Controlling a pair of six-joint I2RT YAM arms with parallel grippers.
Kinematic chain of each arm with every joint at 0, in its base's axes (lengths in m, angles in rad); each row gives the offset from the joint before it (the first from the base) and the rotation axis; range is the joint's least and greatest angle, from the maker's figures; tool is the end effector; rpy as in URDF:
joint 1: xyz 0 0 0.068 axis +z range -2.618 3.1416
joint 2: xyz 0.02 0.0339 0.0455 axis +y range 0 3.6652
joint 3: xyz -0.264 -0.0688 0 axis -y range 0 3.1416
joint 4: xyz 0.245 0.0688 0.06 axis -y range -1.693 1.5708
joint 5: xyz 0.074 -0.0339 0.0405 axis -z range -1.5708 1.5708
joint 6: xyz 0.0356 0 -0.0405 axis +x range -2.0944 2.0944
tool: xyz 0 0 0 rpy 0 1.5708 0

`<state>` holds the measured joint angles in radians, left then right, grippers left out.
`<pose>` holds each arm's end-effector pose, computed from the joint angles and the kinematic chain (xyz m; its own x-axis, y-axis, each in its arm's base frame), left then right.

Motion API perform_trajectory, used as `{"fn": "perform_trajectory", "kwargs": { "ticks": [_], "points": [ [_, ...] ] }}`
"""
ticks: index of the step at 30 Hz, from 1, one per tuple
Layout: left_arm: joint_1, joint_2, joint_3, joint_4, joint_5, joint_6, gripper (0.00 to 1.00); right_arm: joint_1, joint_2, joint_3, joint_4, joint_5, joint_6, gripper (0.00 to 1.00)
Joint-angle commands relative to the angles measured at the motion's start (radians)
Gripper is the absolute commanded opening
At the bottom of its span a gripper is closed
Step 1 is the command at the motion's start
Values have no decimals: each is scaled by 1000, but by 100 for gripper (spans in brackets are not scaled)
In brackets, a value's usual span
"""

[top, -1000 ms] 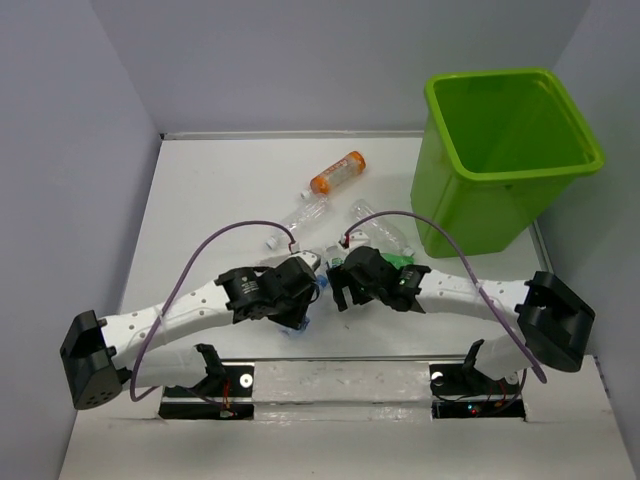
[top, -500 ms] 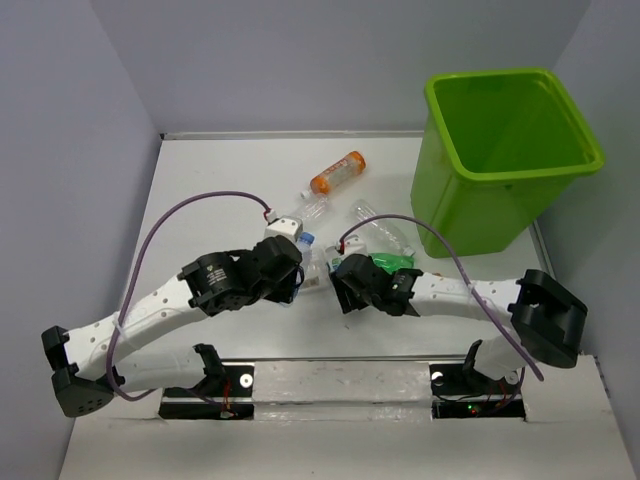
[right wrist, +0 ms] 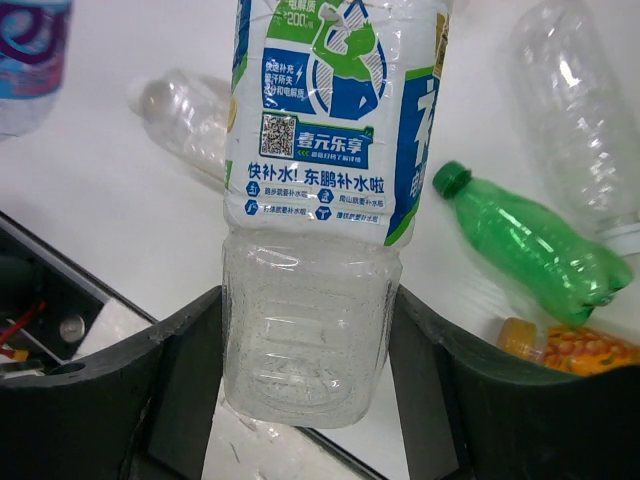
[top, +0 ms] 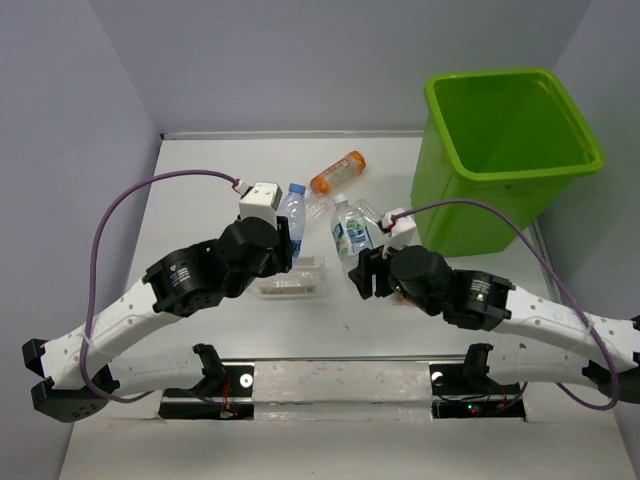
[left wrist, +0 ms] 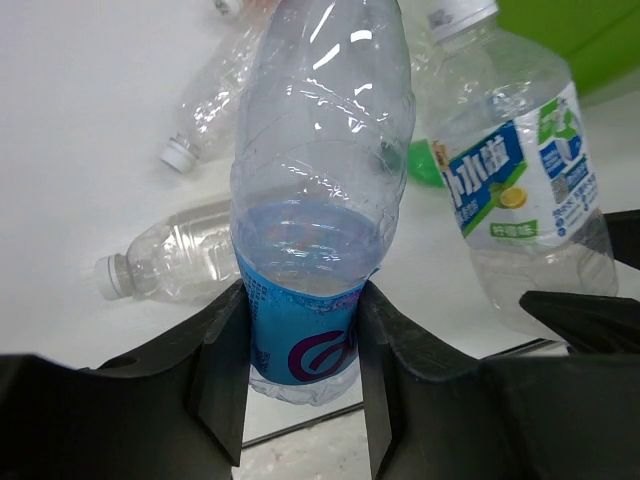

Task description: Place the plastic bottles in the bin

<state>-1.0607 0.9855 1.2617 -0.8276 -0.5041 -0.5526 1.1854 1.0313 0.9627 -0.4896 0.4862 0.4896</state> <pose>0.1044 -0.1514 0.4030 -0.5134 -0.0237 -0.8578 0.3452 0.9095 -0.2317 0.0990 0.1998 0.3272 -0.4909 -0.1041 -0.8650 -0.4979 0.8483 0.1805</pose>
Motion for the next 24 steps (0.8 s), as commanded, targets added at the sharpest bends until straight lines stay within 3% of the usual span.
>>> {"fn": "perform_trajectory", "kwargs": {
  "ticks": [1, 4, 6, 8, 12, 18, 22, 24],
  "points": [
    [-2, -30, 67, 157, -51, 57, 34, 6, -105, 163, 0, 136, -124, 32],
    [-2, -4, 79, 263, 4, 97, 34, 6, -139, 298, 75, 314, -297, 29],
    [-2, 41, 103, 329, 32, 120, 34, -9, -134, 338, 250, 474, -533, 28],
    [-2, 77, 148, 361, 62, 157, 34, -58, -129, 393, 372, 486, -650, 28],
    [-2, 188, 246, 435, 96, 224, 34, -275, -111, 493, 445, 382, -753, 28],
    [-2, 338, 442, 507, 162, 287, 34, -622, 1, 525, 510, 253, -775, 29],
    [-2, 441, 597, 518, 228, 315, 34, -864, 75, 519, 423, 96, -618, 36],
    [-2, 502, 700, 522, 246, 319, 34, -954, 88, 531, 347, 10, -530, 47]
  ]
}}
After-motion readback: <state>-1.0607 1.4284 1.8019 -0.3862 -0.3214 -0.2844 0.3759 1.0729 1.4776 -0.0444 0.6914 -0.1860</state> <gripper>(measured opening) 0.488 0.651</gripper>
